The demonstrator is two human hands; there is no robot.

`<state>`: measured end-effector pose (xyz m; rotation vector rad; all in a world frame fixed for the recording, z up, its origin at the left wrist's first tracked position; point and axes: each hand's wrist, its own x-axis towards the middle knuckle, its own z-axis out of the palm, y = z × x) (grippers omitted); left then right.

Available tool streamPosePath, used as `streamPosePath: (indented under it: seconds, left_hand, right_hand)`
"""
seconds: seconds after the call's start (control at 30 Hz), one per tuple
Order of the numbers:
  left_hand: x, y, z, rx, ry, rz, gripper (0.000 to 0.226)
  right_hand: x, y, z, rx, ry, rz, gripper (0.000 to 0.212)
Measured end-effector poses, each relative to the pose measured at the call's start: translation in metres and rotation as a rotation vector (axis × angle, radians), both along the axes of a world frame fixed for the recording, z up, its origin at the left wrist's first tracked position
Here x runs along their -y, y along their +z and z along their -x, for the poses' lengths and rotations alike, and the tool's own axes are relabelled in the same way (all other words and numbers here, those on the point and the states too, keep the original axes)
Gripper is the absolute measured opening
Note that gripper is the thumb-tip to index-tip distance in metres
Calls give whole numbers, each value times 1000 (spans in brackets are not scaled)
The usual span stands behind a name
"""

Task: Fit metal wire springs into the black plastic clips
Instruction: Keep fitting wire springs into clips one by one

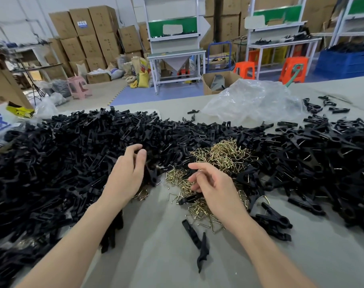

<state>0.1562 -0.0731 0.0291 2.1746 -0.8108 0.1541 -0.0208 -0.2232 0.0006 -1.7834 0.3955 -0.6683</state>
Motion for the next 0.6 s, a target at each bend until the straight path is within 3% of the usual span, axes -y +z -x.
streamPosePath:
  seconds: [0.13, 0.27, 0.33, 0.6]
  left_hand:
    - [-2, 3, -18, 5, 49, 29, 28]
    - [-5, 0, -29, 368, 169, -474, 33]
    - [3, 2, -29, 446, 219, -653, 40]
    - [41, 15, -57, 558, 279, -873, 73]
  right_hand:
    - [-1, 1, 1, -1, 3, -12, 34]
    - [0, 0, 1, 2, 6, -20, 35]
    - [0, 0, 0, -1, 9, -25, 36]
    - [2, -2, -1, 6, 9, -26, 38]
